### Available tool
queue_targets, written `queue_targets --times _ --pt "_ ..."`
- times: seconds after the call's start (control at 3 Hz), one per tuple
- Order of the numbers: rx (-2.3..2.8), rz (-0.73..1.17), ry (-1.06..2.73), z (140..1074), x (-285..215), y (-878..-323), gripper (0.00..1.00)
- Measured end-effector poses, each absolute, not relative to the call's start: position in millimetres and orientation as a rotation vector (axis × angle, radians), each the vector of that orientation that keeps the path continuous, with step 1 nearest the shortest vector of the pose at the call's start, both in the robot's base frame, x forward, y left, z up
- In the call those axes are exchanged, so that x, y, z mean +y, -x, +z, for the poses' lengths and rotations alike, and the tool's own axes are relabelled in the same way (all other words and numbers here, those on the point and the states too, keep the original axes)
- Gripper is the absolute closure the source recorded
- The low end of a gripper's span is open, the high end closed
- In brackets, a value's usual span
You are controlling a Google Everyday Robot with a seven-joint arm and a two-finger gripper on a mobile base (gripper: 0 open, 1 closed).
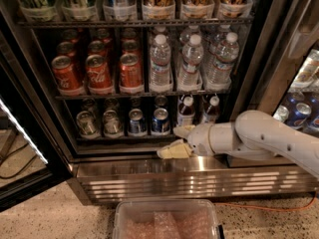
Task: Pick pepsi can from bottom shelf of fridge
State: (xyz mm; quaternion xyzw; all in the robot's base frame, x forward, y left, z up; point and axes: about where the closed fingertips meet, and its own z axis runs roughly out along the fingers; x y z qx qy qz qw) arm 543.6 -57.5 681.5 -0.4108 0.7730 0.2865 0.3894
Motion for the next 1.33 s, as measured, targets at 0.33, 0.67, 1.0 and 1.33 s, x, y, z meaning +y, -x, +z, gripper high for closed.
queue_targets --times 0.33,0.67,1.0,1.33 --pt "1.955 0.640 1.122 632.9 -13.4 -594.2 0.27" --pt "1.953 0.640 1.125 632.4 -10.1 -595.0 0.28" --pt "1.962 0.659 1.084 633.4 -13.5 -585.4 0.24" --pt "1.952 0.722 1.073 626.7 2.1 -587.0 0.22"
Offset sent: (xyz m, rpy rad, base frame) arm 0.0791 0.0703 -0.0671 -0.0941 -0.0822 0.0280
